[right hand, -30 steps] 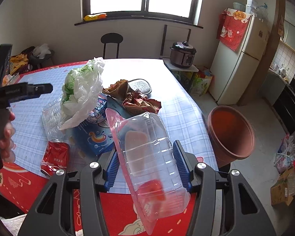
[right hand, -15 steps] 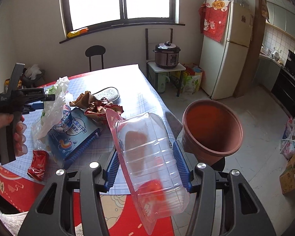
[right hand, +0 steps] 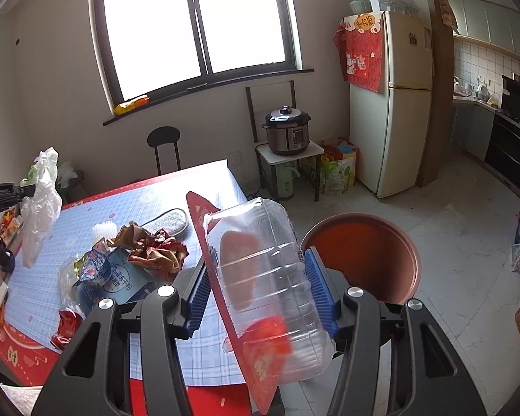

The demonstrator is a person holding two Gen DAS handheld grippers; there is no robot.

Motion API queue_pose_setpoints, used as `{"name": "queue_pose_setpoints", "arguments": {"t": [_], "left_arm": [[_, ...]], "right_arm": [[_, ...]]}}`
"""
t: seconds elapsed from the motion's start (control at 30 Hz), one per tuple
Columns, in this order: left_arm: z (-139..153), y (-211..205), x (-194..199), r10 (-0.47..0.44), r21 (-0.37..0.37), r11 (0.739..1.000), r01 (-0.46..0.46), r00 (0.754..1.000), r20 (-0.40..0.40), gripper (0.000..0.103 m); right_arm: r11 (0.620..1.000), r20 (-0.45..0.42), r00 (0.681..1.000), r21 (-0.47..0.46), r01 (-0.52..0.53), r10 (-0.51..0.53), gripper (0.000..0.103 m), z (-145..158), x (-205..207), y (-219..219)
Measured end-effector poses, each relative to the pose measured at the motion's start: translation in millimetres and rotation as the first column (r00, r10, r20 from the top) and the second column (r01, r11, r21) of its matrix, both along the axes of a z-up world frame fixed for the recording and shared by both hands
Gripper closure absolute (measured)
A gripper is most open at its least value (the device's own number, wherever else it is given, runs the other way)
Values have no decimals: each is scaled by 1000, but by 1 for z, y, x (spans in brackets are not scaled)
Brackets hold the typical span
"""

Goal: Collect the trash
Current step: 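Carry the white bag to the bucket and open the left gripper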

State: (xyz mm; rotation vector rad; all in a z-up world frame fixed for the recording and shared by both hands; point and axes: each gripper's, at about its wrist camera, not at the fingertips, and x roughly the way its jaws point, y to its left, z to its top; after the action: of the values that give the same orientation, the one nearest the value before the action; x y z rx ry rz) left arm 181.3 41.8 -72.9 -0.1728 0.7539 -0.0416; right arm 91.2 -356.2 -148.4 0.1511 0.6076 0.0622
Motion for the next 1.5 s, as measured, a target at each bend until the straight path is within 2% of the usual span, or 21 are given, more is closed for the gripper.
{"name": "queue_pose_setpoints", "arguments": {"t": [0.17,0.33,0.47,0.63,0.77,0.93,0.97,1.03,1.07,1.2,1.27,1.33,1.5], "left_arm": [[28,-61,-3,-111,-14,994,112,993,44,91],[20,-150,11,-266,-33,963,268,963,43,91],[-6,-224,34,-397,-65,915,398,917,15,91],[-55,-317,62,-532,-97,846,524,844,-77,91],[-88,-378,83,-601,-108,800,591,789,-131,91],[-109,-434,106,-650,-97,760,643,745,-149,90],[-112,-442,111,-665,-102,747,657,732,-149,86],[-116,-455,118,-680,-109,733,672,717,-153,59],[-116,-456,122,-681,-116,732,672,717,-146,41],[-107,-451,126,-669,-125,743,657,736,-105,23],[-101,-442,125,-666,-121,745,655,741,-88,22],[-95,-426,122,-649,-102,760,642,756,-80,21],[-72,-371,106,-568,-69,822,565,822,-39,9]], "right_arm": [[1000,57,998,6,27,-28,51,14,2,-35],[997,82,994,-2,77,-77,51,18,-10,-78],[988,57,986,-6,155,-154,51,8,-31,-117],[961,4,961,-22,275,-275,51,-7,-61,-162],[929,-32,928,-28,370,-371,51,-20,-86,-191],[891,-53,890,-29,452,-453,51,-31,-104,-216],[887,-55,886,-30,460,-461,51,-33,-105,-219],[883,-61,881,-30,469,-470,51,-36,-105,-223],[882,-62,879,-30,471,-472,51,-37,-105,-223],[885,-61,883,-30,465,-466,50,-40,-102,-223],[891,-58,889,-28,454,-455,50,-40,-96,-221],[898,-52,897,-28,438,-439,50,-38,-89,-217],[925,-26,924,-28,380,-381,50,-29,-63,-206]]}}
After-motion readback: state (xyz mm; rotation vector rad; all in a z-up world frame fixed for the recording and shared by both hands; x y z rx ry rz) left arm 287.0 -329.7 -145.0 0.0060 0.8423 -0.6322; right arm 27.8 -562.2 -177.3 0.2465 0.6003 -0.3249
